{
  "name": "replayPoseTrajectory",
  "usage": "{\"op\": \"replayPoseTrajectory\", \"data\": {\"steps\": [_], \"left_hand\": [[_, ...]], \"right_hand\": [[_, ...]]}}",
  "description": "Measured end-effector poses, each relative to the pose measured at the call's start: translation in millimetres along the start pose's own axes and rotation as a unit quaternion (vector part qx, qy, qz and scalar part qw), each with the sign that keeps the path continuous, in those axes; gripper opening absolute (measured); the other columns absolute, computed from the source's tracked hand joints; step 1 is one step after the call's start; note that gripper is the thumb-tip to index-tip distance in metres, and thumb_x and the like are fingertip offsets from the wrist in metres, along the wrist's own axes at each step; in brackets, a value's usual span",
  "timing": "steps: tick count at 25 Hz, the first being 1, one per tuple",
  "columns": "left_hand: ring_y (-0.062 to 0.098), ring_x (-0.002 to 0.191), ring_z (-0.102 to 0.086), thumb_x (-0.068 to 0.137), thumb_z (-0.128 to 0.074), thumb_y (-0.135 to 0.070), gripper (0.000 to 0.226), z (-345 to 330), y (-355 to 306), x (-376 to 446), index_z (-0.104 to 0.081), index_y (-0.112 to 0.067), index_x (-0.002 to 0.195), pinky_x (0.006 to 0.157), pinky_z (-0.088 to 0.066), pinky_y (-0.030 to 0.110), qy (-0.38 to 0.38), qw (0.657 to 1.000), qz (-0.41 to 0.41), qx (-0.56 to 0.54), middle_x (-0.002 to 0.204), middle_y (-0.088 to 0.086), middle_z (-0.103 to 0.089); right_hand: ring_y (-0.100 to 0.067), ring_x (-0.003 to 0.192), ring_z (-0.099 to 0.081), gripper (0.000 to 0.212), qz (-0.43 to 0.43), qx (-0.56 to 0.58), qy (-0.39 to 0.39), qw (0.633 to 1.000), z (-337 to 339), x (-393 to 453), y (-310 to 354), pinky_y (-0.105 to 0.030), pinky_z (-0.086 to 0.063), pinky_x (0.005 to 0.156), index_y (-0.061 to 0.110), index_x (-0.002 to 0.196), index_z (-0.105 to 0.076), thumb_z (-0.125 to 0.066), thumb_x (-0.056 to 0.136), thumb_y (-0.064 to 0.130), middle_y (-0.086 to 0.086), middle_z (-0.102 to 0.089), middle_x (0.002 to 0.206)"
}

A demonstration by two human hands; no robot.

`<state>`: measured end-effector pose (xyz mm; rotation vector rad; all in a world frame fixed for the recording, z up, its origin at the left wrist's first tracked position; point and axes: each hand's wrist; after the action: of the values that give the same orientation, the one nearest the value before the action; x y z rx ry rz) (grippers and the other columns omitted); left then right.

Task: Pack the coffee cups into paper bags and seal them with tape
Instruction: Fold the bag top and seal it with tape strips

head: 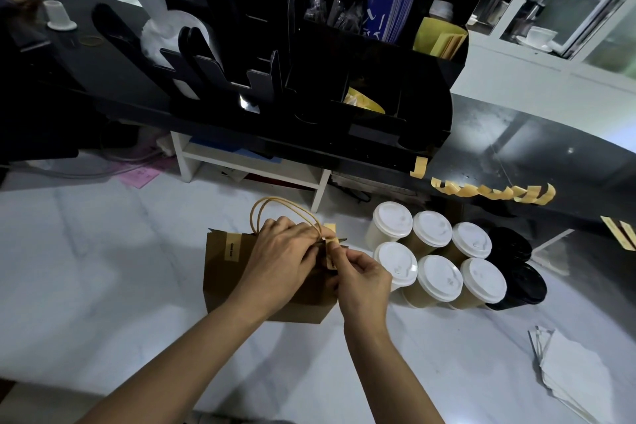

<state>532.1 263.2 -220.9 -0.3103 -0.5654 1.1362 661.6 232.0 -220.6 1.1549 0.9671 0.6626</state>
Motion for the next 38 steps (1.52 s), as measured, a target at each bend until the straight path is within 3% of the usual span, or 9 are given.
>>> {"op": "replayPoseTrajectory", "data": {"steps": [6,14,20,26,29,31,34,36,38], "left_hand": [[0.011,0.112,-0.046,0.102,-0.046,-0.041,0.035,-3.2,-0.9,3.9,-0.062,-0.031,0.131,0.098,-0.033,0.031,0.013,0.999,0.019,0.027,0.126,-0.012,-0.064],[0.012,0.111,-0.045,0.103,-0.043,-0.042,0.033,-1.6,-4.8,4.8,-0.063,-0.033,0.128,0.096,-0.031,0.031,0.03,0.998,0.031,0.044,0.125,-0.014,-0.063],[0.012,0.112,-0.045,0.103,-0.042,-0.044,0.035,-1.7,-4.6,4.4,-0.063,-0.033,0.128,0.096,-0.031,0.031,0.041,0.997,0.037,0.061,0.126,-0.014,-0.062],[0.01,0.112,-0.043,0.102,-0.044,-0.044,0.034,2.6,-9.5,2.0,-0.062,-0.034,0.13,0.096,-0.029,0.03,0.038,0.997,0.05,0.047,0.122,-0.013,-0.065],[0.01,0.114,-0.042,0.103,-0.044,-0.043,0.035,3.5,-9.9,1.0,-0.061,-0.034,0.132,0.099,-0.031,0.03,0.039,0.997,0.057,0.036,0.125,-0.012,-0.064],[0.011,0.115,-0.043,0.103,-0.045,-0.042,0.034,3.2,-10.3,0.4,-0.061,-0.034,0.131,0.1,-0.031,0.031,0.038,0.997,0.058,0.032,0.125,-0.011,-0.064],[0.011,0.113,-0.044,0.102,-0.046,-0.043,0.033,3.4,-10.6,0.3,-0.063,-0.035,0.129,0.099,-0.031,0.031,0.034,0.997,0.057,0.035,0.122,-0.011,-0.065],[0.011,0.111,-0.043,0.1,-0.048,-0.048,0.032,4.0,-12.3,0.4,-0.064,-0.035,0.125,0.098,-0.032,0.031,0.031,0.997,0.061,0.025,0.118,-0.011,-0.066],[0.012,0.108,-0.044,0.097,-0.051,-0.053,0.032,4.5,-13.9,1.6,-0.066,-0.039,0.121,0.094,-0.033,0.032,0.027,0.997,0.068,0.018,0.114,-0.011,-0.066]], "right_hand": [[-0.013,0.048,-0.054,0.02,0.003,-0.005,0.002,1.0,1.5,-0.9,-1.1,-0.02,-0.046,0.049,0.008,0.082,-0.075,-0.076,0.09,0.027,-0.005,-0.069,0.061],[-0.011,0.045,-0.053,0.016,0.006,0.01,0.005,1.0,5.1,-4.3,-2.8,-0.019,-0.046,0.048,0.002,0.086,-0.075,-0.074,0.091,0.017,-0.011,-0.074,0.072],[-0.008,0.05,-0.06,0.013,0.032,-0.032,0.016,0.999,9.5,-4.5,-1.5,-0.018,-0.048,0.048,0.01,0.083,-0.076,-0.076,0.09,0.021,0.0,-0.076,0.069],[-0.006,0.06,-0.07,0.013,0.064,-0.096,0.026,0.993,14.6,-1.3,-0.1,-0.026,-0.057,0.06,0.018,0.078,-0.075,-0.077,0.089,0.026,0.008,-0.074,0.064],[-0.01,0.054,-0.069,0.022,0.063,-0.154,0.016,0.986,17.7,3.1,-4.4,-0.035,-0.061,0.063,0.018,0.072,-0.073,-0.079,0.086,0.035,0.004,-0.071,0.057],[-0.012,0.052,-0.067,0.028,0.066,-0.18,0.002,0.981,19.5,5.8,-9.9,-0.036,-0.059,0.062,0.019,0.07,-0.072,-0.081,0.082,0.042,0.003,-0.07,0.056],[-0.013,0.059,-0.066,0.031,0.087,-0.184,-0.028,0.979,22.4,9.7,-16.8,-0.03,-0.051,0.055,0.024,0.081,-0.065,-0.085,0.076,0.047,0.001,-0.069,0.065],[-0.012,0.064,-0.064,0.029,0.09,-0.191,-0.009,0.977,24.6,14.0,-19.3,-0.022,-0.045,0.052,0.028,0.09,-0.067,-0.084,0.077,0.046,0.002,-0.066,0.073],[-0.015,0.068,-0.062,0.02,0.086,-0.194,0.026,0.977,26.3,19.8,-23.4,-0.023,-0.043,0.055,0.03,0.087,-0.073,-0.083,0.078,0.045,0.0,-0.065,0.078]]}}
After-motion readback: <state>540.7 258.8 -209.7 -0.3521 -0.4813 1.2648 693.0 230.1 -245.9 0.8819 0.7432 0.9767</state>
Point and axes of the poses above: each hand's wrist, its own x-axis towards the middle knuckle, its own z-axis out of the back of the hand, y = z × x
